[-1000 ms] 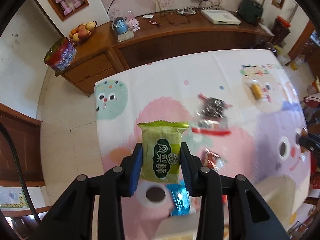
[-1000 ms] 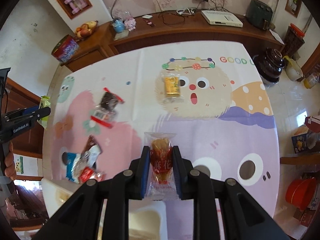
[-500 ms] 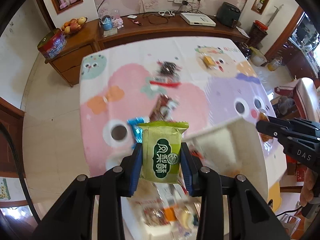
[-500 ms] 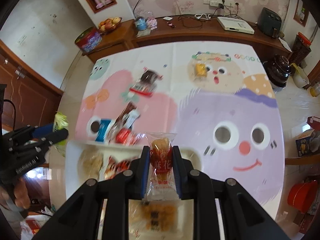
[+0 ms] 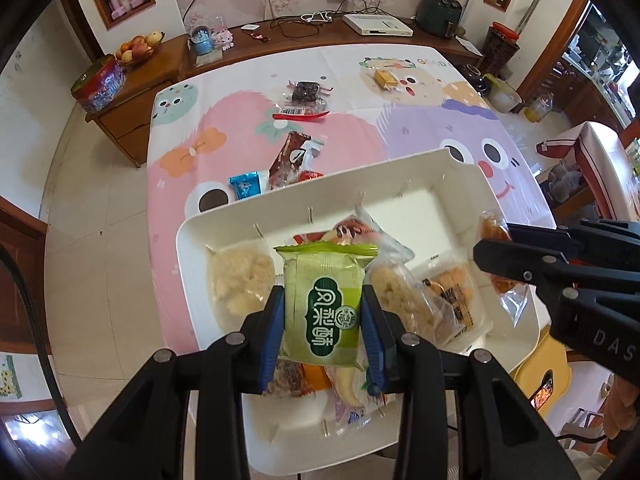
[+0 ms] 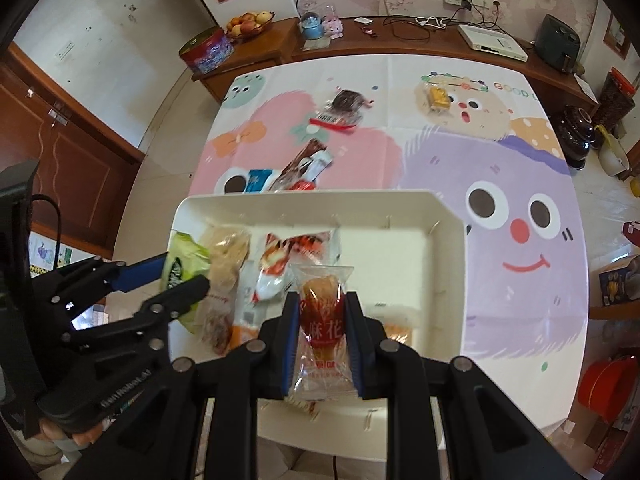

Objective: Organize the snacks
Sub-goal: 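Carry the candy stick and green cake into the tray and release them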

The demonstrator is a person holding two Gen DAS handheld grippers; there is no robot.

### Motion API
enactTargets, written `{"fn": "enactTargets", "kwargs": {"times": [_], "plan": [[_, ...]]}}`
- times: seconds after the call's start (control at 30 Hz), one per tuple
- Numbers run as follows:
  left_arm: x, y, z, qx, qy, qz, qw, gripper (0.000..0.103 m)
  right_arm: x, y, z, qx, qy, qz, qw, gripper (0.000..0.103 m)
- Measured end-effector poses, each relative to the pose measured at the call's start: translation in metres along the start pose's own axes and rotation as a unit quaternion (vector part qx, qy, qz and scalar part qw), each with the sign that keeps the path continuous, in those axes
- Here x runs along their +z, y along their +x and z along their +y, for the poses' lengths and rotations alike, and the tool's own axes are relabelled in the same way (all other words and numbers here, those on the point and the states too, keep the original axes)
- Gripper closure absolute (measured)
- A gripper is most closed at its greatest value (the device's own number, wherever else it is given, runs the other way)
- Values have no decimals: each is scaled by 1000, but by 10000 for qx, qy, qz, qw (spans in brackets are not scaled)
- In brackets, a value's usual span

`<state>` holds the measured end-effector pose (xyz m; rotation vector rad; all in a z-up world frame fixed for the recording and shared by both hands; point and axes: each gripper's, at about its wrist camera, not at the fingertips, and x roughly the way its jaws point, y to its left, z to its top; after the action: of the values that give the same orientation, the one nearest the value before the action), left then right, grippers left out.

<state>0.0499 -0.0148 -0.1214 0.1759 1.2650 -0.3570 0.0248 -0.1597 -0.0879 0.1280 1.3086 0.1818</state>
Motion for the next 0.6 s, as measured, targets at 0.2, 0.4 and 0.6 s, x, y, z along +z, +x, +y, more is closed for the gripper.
{"fn": "enactTargets", "kwargs": {"times": [0.2, 0.4, 0.6], "plan": [[-11, 0, -5, -11, 139, 31, 9999, 68, -11, -1, 13, -6, -21, -3, 10000, 81], [-16, 3, -2, -78, 90, 121, 9999, 68, -19, 4, 21, -78, -5, 104, 9999, 81], [-15, 2, -5, -22, 220, 93, 9997, 49, -22, 8, 23, -170, 59, 186, 9997, 80]]}}
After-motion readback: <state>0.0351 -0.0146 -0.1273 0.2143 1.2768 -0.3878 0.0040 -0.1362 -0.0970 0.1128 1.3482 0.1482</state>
